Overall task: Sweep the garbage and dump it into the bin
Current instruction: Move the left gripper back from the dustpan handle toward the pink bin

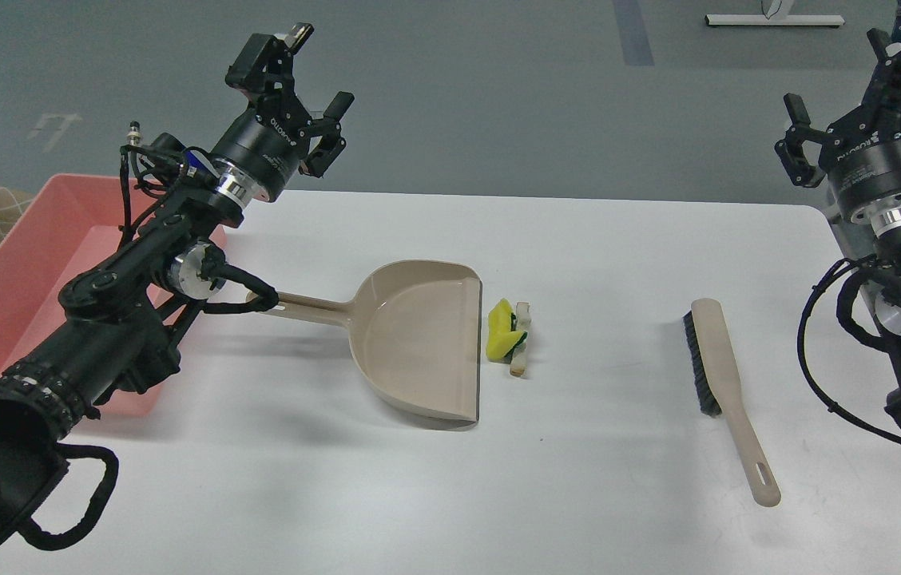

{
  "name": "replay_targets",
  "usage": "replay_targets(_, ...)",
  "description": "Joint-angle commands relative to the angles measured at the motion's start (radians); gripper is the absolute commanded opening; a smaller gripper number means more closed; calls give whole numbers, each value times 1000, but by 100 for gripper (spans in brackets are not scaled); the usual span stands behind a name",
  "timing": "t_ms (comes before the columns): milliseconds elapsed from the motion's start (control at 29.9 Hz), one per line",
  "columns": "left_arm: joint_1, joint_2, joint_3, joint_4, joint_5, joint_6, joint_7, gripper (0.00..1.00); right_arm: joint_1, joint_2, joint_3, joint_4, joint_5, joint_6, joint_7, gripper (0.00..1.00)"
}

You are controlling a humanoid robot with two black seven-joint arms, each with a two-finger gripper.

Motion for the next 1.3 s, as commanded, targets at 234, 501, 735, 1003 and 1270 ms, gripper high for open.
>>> replay_targets(234,2,-2,1,-24,2,33,8,98,0,2,0,2,0,0,0,100)
replay_targets(501,2,3,2,-47,2,61,6,98,0,2,-34,8,0,-3,0,100)
replay_targets(735,1,38,2,-107,2,81,8,98,0,2,-38,23,0,-6,0,100)
replay_targets(1003,2,104,34,-180,2,89,15,98,0,5,-40,23,0,-8,0,100)
replay_targets(1270,9,207,148,-306,2,135,15,98,0,3,-40,23,-2,-8,0,100)
